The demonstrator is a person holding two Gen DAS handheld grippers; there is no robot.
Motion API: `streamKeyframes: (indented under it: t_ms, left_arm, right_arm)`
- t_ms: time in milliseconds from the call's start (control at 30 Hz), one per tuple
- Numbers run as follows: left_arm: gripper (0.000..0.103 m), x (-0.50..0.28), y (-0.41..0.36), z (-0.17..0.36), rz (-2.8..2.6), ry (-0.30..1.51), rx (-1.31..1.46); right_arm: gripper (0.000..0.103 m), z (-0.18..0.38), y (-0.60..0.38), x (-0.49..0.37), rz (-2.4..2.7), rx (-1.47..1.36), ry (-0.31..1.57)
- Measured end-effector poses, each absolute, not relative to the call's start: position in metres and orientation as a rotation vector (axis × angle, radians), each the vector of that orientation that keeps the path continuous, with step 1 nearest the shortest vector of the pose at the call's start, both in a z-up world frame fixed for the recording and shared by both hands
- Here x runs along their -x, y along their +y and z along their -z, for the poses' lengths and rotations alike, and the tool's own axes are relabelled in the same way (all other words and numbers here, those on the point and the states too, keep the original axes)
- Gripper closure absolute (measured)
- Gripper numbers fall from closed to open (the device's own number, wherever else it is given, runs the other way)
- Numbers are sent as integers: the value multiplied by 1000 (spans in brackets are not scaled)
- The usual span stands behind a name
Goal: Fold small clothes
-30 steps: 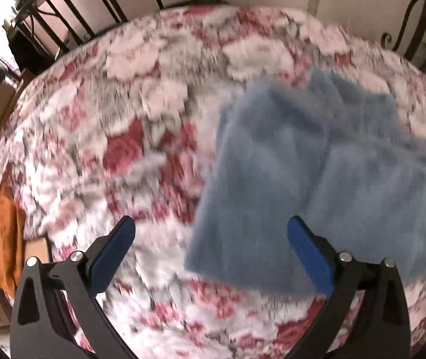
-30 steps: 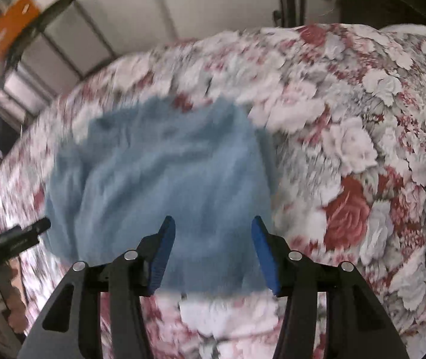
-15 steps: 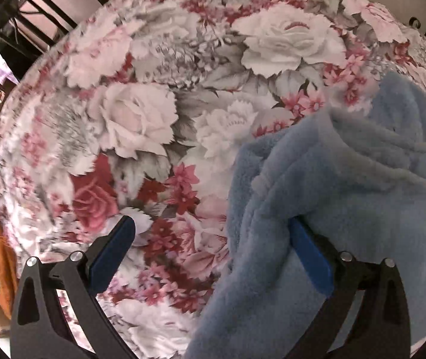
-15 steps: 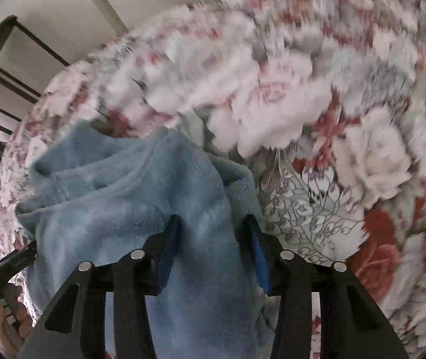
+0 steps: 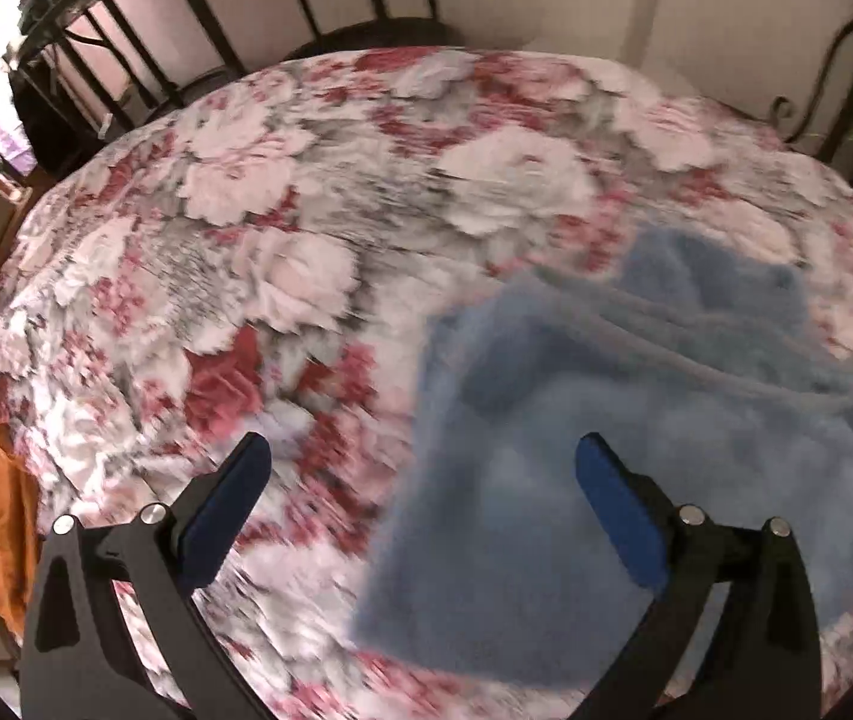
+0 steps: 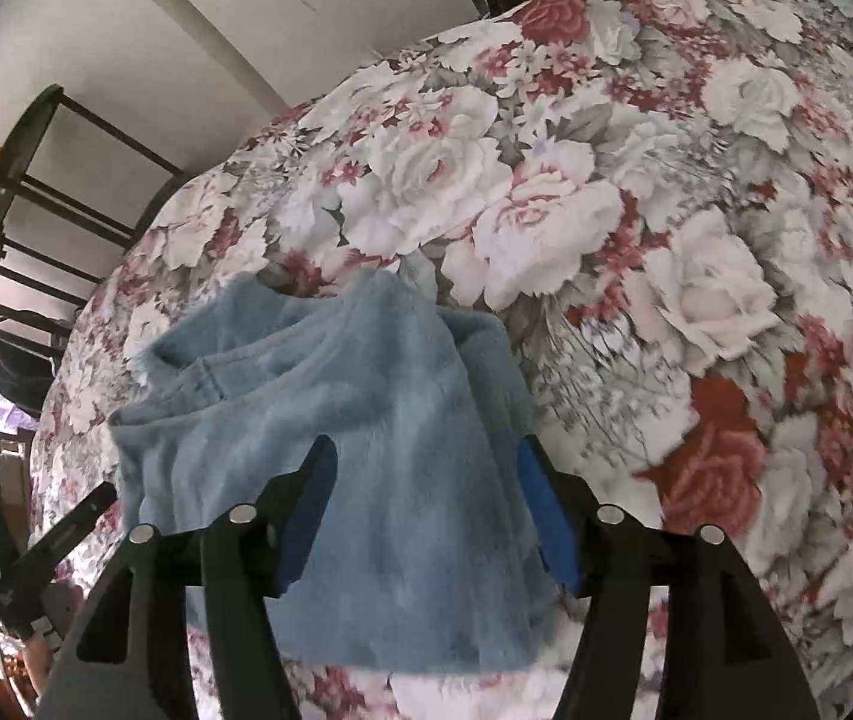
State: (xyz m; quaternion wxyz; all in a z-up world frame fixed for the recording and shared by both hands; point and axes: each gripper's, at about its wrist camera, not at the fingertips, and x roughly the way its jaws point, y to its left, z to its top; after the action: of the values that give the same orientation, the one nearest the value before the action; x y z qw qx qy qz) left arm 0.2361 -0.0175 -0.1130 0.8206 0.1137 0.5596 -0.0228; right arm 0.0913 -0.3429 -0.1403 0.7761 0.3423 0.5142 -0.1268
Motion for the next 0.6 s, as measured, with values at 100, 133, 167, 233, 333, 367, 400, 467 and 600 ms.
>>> streamKeyframes:
  t_ms: [100,133,167,233,333,367,400,467,600]
  left_arm:
    - [4,-217,-38,116,74,1183,-285]
    - [4,-212,-43,117,76,1179,-299]
    - [4,-204,-49,119,81,1177,-308]
    - [4,-195,-55,123,92,1182,-304]
    - [4,-182,-66,136,109,1197,-310]
    - [4,-179,-72,142,110,1200,-340]
    - [4,-176,-77,148,105,1197,-370]
    - [4,-175,-84,158,97,1188,-418]
    - [4,-179,-86,180,90,1236,-442]
  right_arm:
    - [36,139,-342,-79,270,-774,1112]
    - [35,139,-343,-73,265,-784,1113]
    - [34,138,-343,-66,261,-786,1114]
    - [33,138,-342,-54,262,-772,1119]
    - [29,140,-340,-47,247,-757,1129]
    - [28,143,-339,-44,244,-752,1137]
    - [28,146,-338,-42,241,-748,1149]
    - [28,151,-338,-40,236,-752,1165]
    - [28,162,-340,-43,229,-797,1182]
